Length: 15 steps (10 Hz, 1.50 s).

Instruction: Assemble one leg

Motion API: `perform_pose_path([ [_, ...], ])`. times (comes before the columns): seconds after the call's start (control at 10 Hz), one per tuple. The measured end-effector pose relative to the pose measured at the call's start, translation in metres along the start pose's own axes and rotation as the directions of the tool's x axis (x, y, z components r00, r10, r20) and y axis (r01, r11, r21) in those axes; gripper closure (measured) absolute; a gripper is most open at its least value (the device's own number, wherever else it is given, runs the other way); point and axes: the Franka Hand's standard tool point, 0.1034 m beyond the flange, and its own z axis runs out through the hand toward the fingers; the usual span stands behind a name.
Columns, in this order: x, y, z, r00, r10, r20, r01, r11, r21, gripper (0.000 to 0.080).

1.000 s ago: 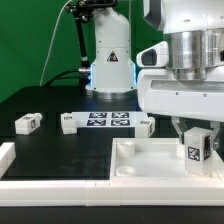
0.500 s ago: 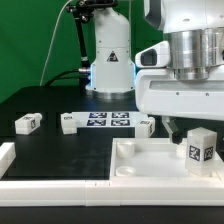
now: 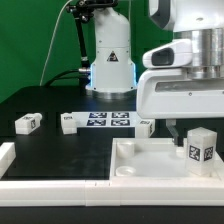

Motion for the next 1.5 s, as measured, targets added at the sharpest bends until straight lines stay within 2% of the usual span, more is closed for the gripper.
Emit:
perform_pose_path([
  [0.1,0.0001,0.0023,0.0,0.994,-0.112,0.008,0.112,0.994,-0.008,0.015],
  [0.5,0.0018,0.01,-0.0012,0.924,-0.382,0.019,0.383,0.924,-0.004,0.015],
  [0.7,0.0018,0.0098,-0.0012,0.925,-0.378,0.019,0.379,0.926,-0.004,0.04],
  [0.8,0.0017,0.0095,-0.0012,0.933,-0.36,0.019,0.361,0.933,-0.004,0.04],
  [0.9,0.0015,0.0095,-0.001,0.932,-0.362,0.019,0.362,0.932,-0.003,0.0508],
  [1.2,0.0001,0.0078,0.0002,0.994,-0.105,0.016,0.105,0.994,0.008,0.0508],
  [1.5,0.0008,0.0081,0.001,0.975,0.222,0.005,-0.222,0.975,0.016,0.0508],
])
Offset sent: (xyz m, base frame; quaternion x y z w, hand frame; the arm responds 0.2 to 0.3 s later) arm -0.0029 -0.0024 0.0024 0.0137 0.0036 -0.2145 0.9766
